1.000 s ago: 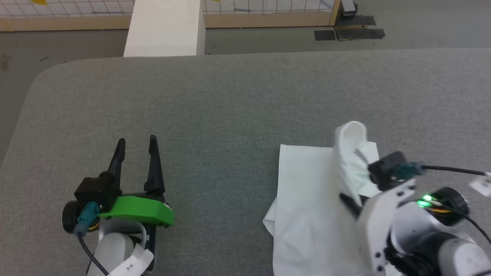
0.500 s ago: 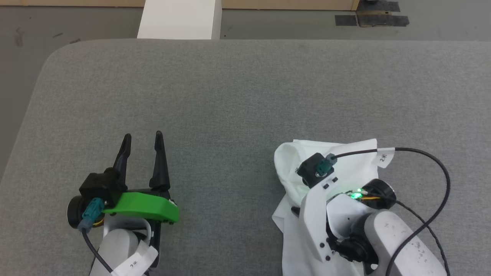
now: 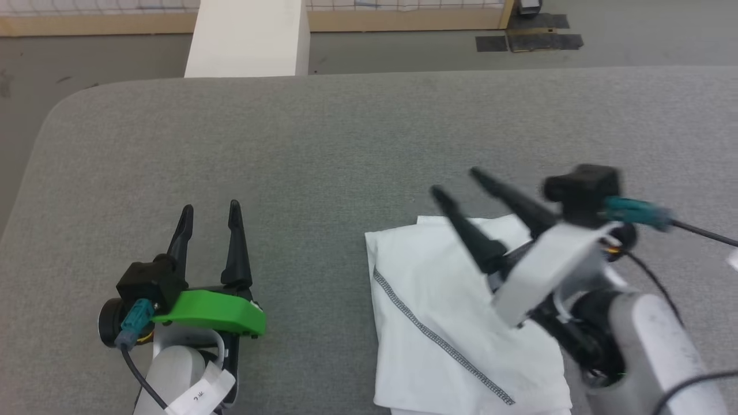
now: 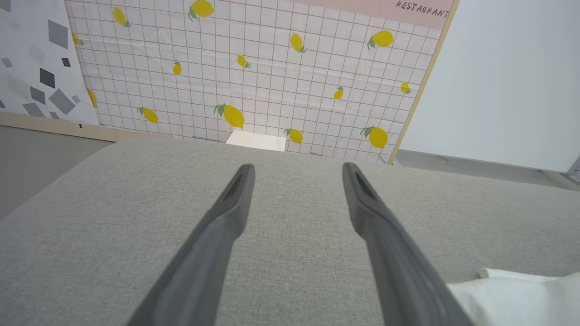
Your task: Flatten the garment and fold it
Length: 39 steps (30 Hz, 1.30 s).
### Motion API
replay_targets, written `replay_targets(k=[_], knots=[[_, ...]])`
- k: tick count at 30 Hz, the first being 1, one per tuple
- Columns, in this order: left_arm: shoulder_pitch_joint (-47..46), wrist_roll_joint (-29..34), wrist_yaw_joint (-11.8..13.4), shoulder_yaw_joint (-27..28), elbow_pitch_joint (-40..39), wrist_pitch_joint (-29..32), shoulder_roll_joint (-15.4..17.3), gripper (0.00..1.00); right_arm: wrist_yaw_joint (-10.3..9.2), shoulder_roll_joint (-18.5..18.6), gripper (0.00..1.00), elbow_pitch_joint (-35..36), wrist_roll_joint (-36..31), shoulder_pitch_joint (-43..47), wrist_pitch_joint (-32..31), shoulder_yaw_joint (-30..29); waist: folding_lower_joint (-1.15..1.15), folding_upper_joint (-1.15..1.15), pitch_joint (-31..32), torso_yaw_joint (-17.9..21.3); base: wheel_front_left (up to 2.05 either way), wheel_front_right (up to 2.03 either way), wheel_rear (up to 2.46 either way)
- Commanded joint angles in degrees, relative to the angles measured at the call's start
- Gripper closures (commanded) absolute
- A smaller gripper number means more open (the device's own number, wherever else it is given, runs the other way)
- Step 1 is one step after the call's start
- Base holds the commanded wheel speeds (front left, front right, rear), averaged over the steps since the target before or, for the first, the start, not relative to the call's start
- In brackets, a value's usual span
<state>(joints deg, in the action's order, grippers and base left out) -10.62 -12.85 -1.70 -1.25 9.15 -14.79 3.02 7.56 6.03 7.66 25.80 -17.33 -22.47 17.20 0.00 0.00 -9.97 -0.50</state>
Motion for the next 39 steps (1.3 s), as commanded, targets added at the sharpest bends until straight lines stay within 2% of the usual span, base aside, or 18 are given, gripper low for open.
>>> replay_targets(k=[1, 3, 6, 9, 12, 15, 20, 26, 33, 34, 36, 37, 39], knots=[[-0.5, 0.0, -0.1, 0.1, 0.1, -0.2, -0.1, 0.0, -0.08, -0.7, 0.0, 1.0, 1.0, 1.9, 2.8, -2.6, 0.0, 0.0, 0.8, 1.4, 0.0, 0.0, 0.0], [-0.5, 0.0, -0.1, 0.3, 0.1, -0.2, -0.1, 0.0, -0.08, -1.9, 0.0, 1.3, 4.9, 4.2, 6.0, -7.8, 0.0, 0.0, 1.1, 2.1, 0.0, 0.0, 0.0], [-0.3, 0.1, -0.1, 0.6, 0.0, -0.2, -0.1, 0.0, -0.08, -2.6, 0.0, 0.0, 6.9, 6.9, 7.6, -14.2, 0.0, 0.0, 1.3, 3.0, 0.0, 0.0, 0.0], [-0.2, 0.2, -0.1, 0.9, 0.0, -0.2, -0.1, 0.0, -0.08, -3.0, 0.0, -3.0, 10.2, 9.1, 6.6, -20.3, 0.0, 0.0, 1.4, 3.8, 0.0, 0.0, 0.0], [-0.1, 0.2, -0.2, 1.3, -0.1, -0.2, -0.1, 0.0, -0.08, -3.1, 0.0, -7.5, 17.1, 10.7, 3.6, -24.3, 0.0, 0.0, 1.4, 4.2, 0.0, 0.0, 0.0], [0.0, 0.3, -0.4, 1.6, -0.2, -0.2, -0.1, 0.0, -0.08, -3.1, 0.0, -12.6, 24.7, 11.7, -0.6, -25.7, 0.0, 0.0, 1.2, 4.3, 0.0, 0.0, 0.0], [0.0, 0.5, -0.6, 1.9, -0.3, -0.2, -0.1, 0.0, -0.08, -3.1, 0.0, -18.7, 33.4, 12.0, -7.3, -25.7, 0.0, 0.0, 0.9, 4.0, 0.0, 0.0, 0.0], [-0.3, 0.7, -0.9, 1.8, -0.2, -0.2, -0.1, 0.0, -0.08, -3.1, 0.0, -22.5, 35.8, 11.4, -15.3, -24.0, 0.0, 0.0, 0.5, 3.2, 0.0, 0.0, 0.0], [-0.6, 0.9, -1.0, 1.7, 0.0, -0.2, -0.1, 0.0, -0.08, -3.1, 0.0, -24.3, 33.5, 10.1, -22.0, -21.4, 0.0, 0.0, 0.0, 2.3, 0.0, 0.0, 0.0], [-0.6, 0.9, -1.0, 1.7, 0.0, -0.2, -0.1, 0.0, -0.08, -3.1, 0.45, -24.3, 33.1, 9.9, -22.4, -21.0, 0.0, 0.0, 0.0, 2.1, 0.0, 0.0, 0.0], [-0.7, 0.8, -0.9, 1.6, 0.0, -0.2, -0.1, 0.0, -0.08, -3.1, 0.89, -24.1, 32.2, 9.3, -22.7, -20.6, 0.0, 0.0, -0.2, 2.0, 0.0, 0.0, 0.0], [-0.8, 0.8, -0.9, 1.7, 0.0, -0.2, -0.1, 0.0, -0.08, -3.1, 1.0, -24.0, 31.7, 9.0, -22.9, -20.4, 0.0, 0.0, -0.3, 1.9, 0.0, 0.0, 0.0], [-0.7, 0.9, -0.7, 1.9, -0.2, -0.2, -0.1, 0.0, -0.08, -3.1, 1.0, -23.5, 29.6, 8.3, -23.6, -19.7, 0.0, 0.0, -0.4, 2.2, 0.0, 0.0, 0.0]])
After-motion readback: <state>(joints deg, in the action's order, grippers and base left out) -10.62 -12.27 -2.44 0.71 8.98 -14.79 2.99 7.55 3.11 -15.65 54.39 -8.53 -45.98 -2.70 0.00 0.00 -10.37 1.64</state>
